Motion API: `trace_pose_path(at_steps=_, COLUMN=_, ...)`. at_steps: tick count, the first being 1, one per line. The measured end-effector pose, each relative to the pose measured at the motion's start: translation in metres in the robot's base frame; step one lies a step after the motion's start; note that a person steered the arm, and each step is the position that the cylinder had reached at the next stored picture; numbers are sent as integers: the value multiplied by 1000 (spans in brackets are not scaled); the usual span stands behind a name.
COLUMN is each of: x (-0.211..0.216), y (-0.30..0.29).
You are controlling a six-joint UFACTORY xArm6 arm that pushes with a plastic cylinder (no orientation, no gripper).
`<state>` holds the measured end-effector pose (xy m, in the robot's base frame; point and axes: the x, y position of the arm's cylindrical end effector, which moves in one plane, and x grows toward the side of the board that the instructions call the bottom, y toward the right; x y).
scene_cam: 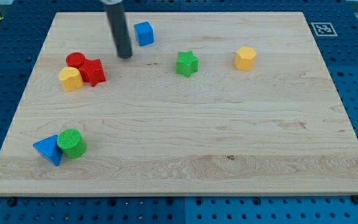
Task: Move the green star towards the green circle
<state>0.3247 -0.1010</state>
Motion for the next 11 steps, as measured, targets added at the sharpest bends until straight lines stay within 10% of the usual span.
trace_pose_path(at_steps=5, x=65, y=150)
trace_pose_path(at_steps=11, x=125, y=78)
